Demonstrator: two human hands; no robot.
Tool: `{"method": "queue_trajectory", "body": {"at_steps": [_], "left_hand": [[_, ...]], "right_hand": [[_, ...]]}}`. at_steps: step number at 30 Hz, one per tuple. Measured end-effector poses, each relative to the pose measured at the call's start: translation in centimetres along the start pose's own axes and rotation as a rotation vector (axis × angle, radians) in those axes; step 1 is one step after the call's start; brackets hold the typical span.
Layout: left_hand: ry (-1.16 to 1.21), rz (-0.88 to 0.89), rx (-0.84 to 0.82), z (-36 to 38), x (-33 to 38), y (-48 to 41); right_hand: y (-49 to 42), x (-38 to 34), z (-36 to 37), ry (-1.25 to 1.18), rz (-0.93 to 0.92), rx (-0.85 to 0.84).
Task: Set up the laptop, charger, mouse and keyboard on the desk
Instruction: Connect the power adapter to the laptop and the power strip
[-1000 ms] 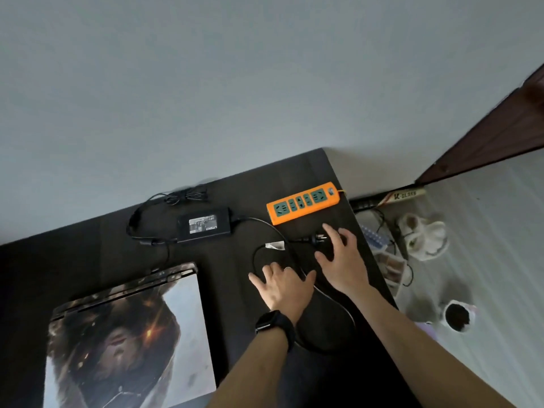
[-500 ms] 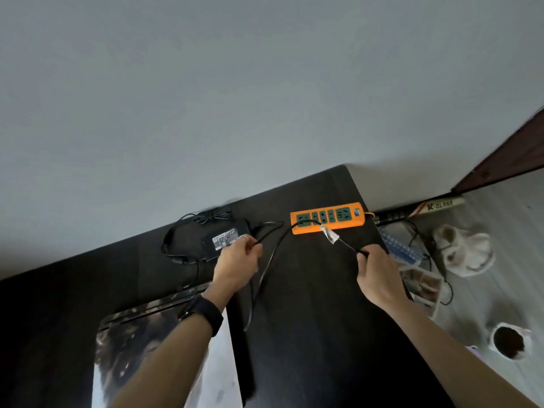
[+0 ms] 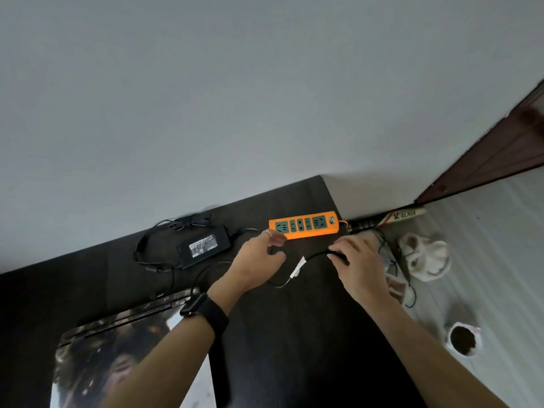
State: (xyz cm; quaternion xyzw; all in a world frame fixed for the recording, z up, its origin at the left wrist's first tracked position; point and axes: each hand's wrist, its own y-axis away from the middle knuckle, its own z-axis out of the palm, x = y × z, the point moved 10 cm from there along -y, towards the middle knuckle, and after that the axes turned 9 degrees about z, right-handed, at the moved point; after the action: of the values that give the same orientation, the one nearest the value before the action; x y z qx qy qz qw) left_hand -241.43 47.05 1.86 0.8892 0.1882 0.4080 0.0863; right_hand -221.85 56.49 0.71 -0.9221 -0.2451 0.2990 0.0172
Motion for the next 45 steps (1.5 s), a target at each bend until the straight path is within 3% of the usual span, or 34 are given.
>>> {"method": "queue_trajectory", "body": {"at_steps": [3, 5, 9, 12, 16, 19, 22, 25, 28, 32, 35, 39, 45], "left_hand": [[-0.234, 0.182, -0.17, 2.9, 5.3, -0.2], [-0.333, 0.227, -0.18, 3.8, 6.5, -0.5], [-0.211, 0.253, -0.025, 2.3, 6.1, -0.5], [-0.084, 0.198, 0.021, 1.3, 4.5, -0.3], [-0.043, 0.149, 0.035, 1.0, 3.2, 0.1], [-0.064, 0.162, 0.014, 1.5, 3.7, 0.6], [-0.152, 0.22, -0.01, 2.0, 4.4, 0.9], [-0.416, 0.263, 0.033, 1.3, 3.9, 0.1], [-0.716, 0.226, 0.025, -0.3, 2.2, -2.1], [-0.823, 0.186, 0.008, -1.1, 0.5, -6.2], [-0.874, 0.174, -0.016, -0.3, -0.1, -8.2], [-0.929, 0.147, -0.078, 1.0, -1.3, -9.4], [-0.924, 0.156, -0.09, 1.2, -2.3, -10.2]], "right_hand": [[0.2, -1.8, -0.9, -0.06, -0.07, 0.018], [0.2, -3.2, -1.9, -0.108, -0.105, 0.03], [0.0, -1.7, -3.0, -0.326, 0.141, -0.071], [0.6, -0.5, -1.9, -0.614, 0.354, -0.317], [1.2, -1.6, -2.0, -0.729, 0.333, -0.341], [1.4, -1.5, -1.9, -0.715, 0.341, -0.264], [1.6, -1.3, -0.3, -0.719, 0.361, -0.296], [1.4, -0.2, 2.1, -0.675, 0.412, -0.358], [0.2, 1.7, 4.4, -0.377, 0.413, -0.361], [-3.6, 1.4, 7.8, 0.099, 0.136, -0.302], [-6.1, 2.2, 10.5, 0.245, 0.156, -0.364], [-6.4, 4.8, 12.9, 0.188, 0.246, -0.42], [-5.4, 6.0, 13.7, 0.06, 0.243, -0.398]]}}
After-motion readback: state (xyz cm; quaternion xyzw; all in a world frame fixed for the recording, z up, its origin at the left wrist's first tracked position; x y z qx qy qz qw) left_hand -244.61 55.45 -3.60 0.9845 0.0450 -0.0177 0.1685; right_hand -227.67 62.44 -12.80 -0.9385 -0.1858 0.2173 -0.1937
